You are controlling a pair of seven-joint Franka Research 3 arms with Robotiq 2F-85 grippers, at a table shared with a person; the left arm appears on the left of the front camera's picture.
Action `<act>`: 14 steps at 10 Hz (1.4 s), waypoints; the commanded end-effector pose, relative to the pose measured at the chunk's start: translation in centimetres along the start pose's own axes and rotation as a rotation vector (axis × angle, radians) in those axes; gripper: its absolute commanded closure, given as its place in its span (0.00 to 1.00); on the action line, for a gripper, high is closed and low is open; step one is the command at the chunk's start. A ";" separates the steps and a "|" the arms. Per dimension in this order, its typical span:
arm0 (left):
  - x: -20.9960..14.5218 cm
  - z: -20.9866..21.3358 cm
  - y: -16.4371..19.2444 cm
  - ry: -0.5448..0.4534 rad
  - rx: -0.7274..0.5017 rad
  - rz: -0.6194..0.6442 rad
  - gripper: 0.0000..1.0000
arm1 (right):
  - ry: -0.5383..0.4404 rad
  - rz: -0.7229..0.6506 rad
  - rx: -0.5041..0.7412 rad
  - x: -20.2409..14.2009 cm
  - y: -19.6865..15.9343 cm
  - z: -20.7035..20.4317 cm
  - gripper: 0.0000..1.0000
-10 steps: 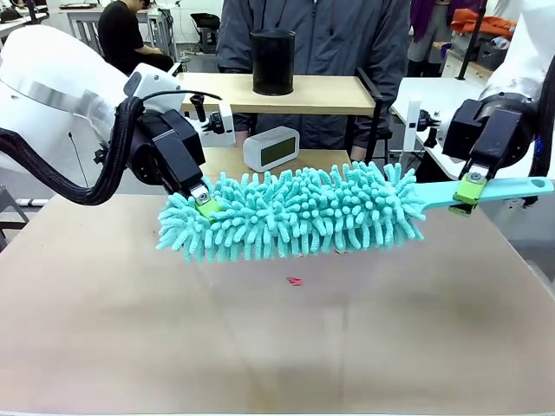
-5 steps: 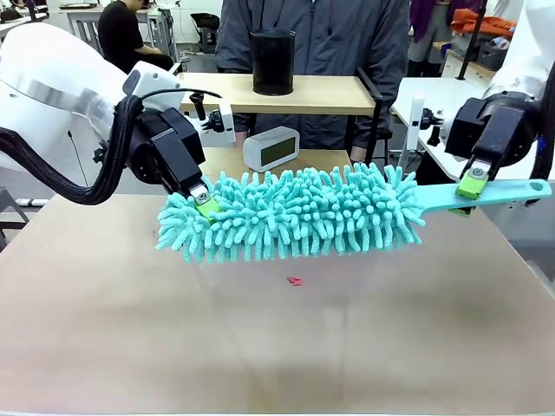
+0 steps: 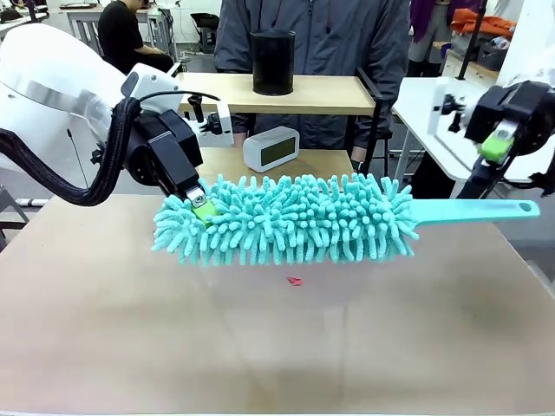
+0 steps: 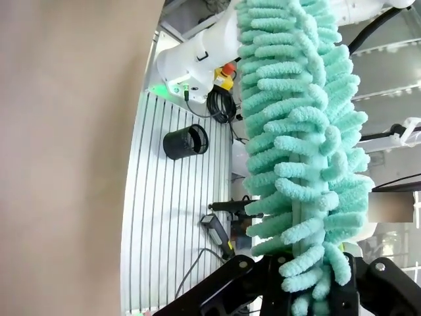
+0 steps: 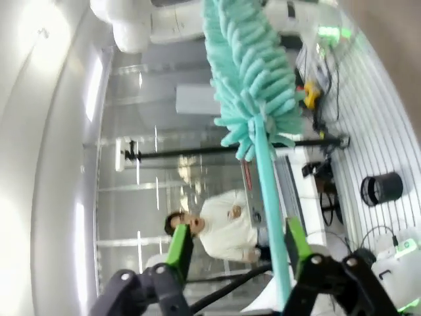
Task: Clean the shelf.
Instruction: Hand the Duster back to the human.
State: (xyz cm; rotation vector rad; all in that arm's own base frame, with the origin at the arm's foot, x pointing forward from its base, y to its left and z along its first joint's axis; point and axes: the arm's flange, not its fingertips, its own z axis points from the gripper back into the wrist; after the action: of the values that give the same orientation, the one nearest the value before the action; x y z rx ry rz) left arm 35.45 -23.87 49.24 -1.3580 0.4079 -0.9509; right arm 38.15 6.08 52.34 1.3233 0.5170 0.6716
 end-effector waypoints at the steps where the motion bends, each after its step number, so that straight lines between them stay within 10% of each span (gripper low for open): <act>1: -1.7 1.8 -0.9 -0.054 0.007 -0.041 1.00 | -0.295 -0.015 0.016 -3.2 0.7 4.1 0.00; 3: -4.1 4.8 -2.6 -0.124 -0.021 -0.088 1.00 | -0.690 -0.069 -0.023 -9.0 0.0 8.3 0.00; 6: -9.3 9.4 -5.8 -0.277 0.049 -0.157 1.00 | -1.028 -0.158 -0.007 -15.4 -1.8 11.3 0.00; 11: -19.3 18.3 -8.6 -0.913 0.119 -0.349 1.00 | -0.924 -0.120 -0.032 -17.0 -2.0 13.4 0.00; 14: -24.0 20.7 -5.9 -1.244 0.173 -0.189 1.00 | -0.924 -0.120 -0.032 -17.0 -2.0 13.4 0.00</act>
State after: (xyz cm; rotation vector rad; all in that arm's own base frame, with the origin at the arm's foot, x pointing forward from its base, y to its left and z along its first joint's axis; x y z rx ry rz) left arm 35.40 9.62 52.98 -1.5586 -0.6843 -0.2168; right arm 35.51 -15.17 52.19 1.3990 -0.1614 -0.0878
